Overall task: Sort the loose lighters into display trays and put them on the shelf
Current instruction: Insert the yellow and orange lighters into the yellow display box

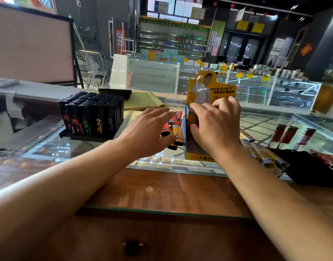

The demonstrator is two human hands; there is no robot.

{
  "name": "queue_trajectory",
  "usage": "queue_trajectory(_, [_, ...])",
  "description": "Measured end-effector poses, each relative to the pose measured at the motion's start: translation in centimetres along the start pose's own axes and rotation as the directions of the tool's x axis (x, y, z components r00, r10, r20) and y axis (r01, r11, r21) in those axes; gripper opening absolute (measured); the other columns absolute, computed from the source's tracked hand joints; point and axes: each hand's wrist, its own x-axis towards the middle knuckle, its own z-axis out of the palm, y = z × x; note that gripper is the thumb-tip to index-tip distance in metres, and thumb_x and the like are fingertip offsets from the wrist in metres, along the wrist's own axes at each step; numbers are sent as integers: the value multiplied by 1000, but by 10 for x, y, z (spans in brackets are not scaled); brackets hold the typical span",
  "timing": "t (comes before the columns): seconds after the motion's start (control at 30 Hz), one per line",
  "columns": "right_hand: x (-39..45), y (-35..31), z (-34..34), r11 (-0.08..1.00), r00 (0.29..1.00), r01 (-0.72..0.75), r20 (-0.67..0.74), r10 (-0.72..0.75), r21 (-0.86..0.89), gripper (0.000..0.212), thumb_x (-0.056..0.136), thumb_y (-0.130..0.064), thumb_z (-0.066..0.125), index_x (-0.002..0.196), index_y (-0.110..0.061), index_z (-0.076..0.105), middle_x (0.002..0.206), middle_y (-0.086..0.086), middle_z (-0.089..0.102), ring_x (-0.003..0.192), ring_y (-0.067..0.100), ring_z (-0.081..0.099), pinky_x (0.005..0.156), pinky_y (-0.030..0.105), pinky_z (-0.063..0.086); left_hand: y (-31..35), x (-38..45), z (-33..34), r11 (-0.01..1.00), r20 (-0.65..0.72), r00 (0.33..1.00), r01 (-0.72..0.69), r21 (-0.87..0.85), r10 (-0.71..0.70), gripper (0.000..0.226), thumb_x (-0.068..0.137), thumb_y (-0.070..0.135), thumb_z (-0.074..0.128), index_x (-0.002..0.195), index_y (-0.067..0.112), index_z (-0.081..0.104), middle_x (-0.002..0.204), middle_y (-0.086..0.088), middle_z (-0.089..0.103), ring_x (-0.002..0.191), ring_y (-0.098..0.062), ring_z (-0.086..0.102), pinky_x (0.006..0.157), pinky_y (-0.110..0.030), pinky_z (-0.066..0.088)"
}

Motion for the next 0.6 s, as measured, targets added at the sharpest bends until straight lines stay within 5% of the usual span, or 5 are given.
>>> queue_trajectory(0.2, [0, 0, -3, 999, 999, -1, 51, -1, 33, 26, 79, -21, 69, 104, -26, 71, 96, -6, 74, 101, 27, 53, 110, 49, 16, 0, 0, 0, 1000, 11, 1000, 8, -2, -8, 69, 91, 51, 60, 151, 27, 36, 156, 1, 39, 144, -22, 32, 113, -38, 31])
queue_trajectory(0.5, [-1, 4, -16, 979, 991, 49, 111, -71, 196, 48, 84, -34, 67, 129, -21, 62, 124, 1, 67, 126, 32, 48, 115, 53, 20, 0, 0, 5, 998, 54, 998, -41, -57, 44, 58, 95, 44, 57, 148, 28, 41, 154, 2, 42, 141, -23, 36, 112, -39, 35])
queue_trajectory(0.6, [-7, 2, -17, 968, 980, 115, 137, -148, 225, 51, 84, -37, 67, 132, -20, 60, 129, 2, 64, 133, 33, 44, 115, 54, 21, 0, -1, 10, 996, 184, 980, -70, -60, 80, 58, 98, 45, 53, 151, 32, 35, 158, 3, 33, 145, -25, 28, 117, -39, 26])
